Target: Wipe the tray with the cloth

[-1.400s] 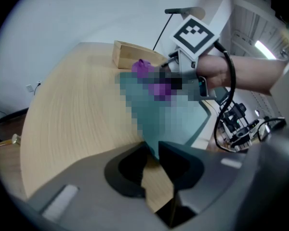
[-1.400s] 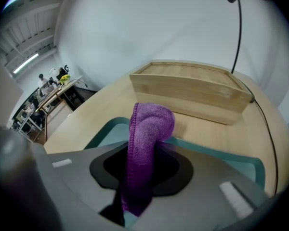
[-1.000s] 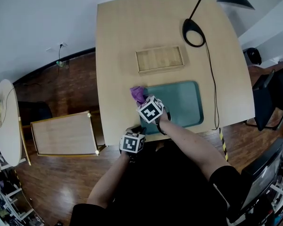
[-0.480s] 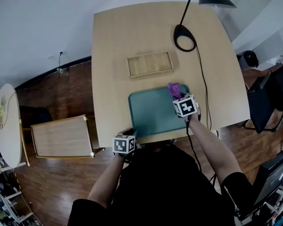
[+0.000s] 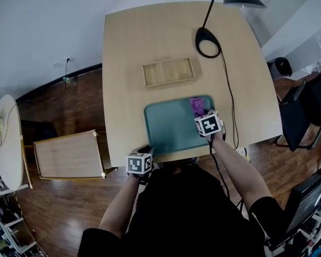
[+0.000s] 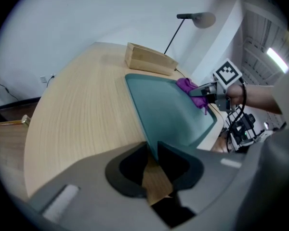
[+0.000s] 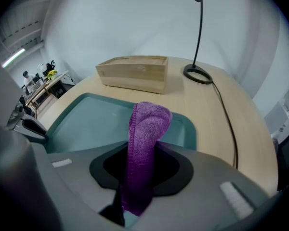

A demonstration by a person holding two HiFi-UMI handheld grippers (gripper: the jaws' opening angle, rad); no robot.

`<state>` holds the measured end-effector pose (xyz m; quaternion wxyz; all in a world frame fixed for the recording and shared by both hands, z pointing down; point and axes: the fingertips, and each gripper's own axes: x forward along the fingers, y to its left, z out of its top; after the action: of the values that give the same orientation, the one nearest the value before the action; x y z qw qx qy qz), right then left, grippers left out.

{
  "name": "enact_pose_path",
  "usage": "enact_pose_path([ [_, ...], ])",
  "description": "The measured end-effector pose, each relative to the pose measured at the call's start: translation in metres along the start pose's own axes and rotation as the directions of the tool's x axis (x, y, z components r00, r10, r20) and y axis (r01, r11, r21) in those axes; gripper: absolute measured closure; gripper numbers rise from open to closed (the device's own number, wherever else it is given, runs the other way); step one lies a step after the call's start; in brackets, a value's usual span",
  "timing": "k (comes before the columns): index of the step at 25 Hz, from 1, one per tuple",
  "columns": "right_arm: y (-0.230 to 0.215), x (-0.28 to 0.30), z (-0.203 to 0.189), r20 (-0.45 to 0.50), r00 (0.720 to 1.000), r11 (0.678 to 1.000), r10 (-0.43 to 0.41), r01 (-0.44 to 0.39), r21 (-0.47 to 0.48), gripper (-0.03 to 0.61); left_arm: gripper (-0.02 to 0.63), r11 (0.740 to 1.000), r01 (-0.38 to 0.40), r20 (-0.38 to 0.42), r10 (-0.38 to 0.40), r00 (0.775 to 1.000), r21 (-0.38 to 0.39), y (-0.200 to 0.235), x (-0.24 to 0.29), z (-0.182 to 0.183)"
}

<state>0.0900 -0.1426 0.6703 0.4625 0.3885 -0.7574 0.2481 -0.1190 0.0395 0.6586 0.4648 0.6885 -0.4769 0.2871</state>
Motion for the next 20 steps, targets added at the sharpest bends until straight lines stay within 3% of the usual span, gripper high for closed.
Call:
enact_pose_path([
  [6,0.108,0.006,0.036,0.026,0.988,0.987,0.154,-0.152,-0.057,0.470,0.518,0.999,0.041,-0.011,-0.041,0.999,0.023,-0.003,0.000,0.000],
  [10,0.151,0.007,0.049,0.004,0.987,0.979,0.159,-0.157,-0.128,0.469,0.520,0.995,0.096,-0.006,-0.096,0.995,0.013,-0.005,0.000,0.002],
  [14,0.188,0.015,0.058,0.012,0.980,0.976,0.197,-0.195,-0.094,0.469,0.518,0.990,0.139,-0.018,-0.139,0.990,0.023,-0.005,-0.001,0.003],
  [20,0.232,0.017,0.065,0.013,0.973,0.964,0.231,-0.227,-0.136,0.468,0.520,0.978,0.210,-0.018,-0.210,0.978,0.014,-0.005,-0.002,0.002],
])
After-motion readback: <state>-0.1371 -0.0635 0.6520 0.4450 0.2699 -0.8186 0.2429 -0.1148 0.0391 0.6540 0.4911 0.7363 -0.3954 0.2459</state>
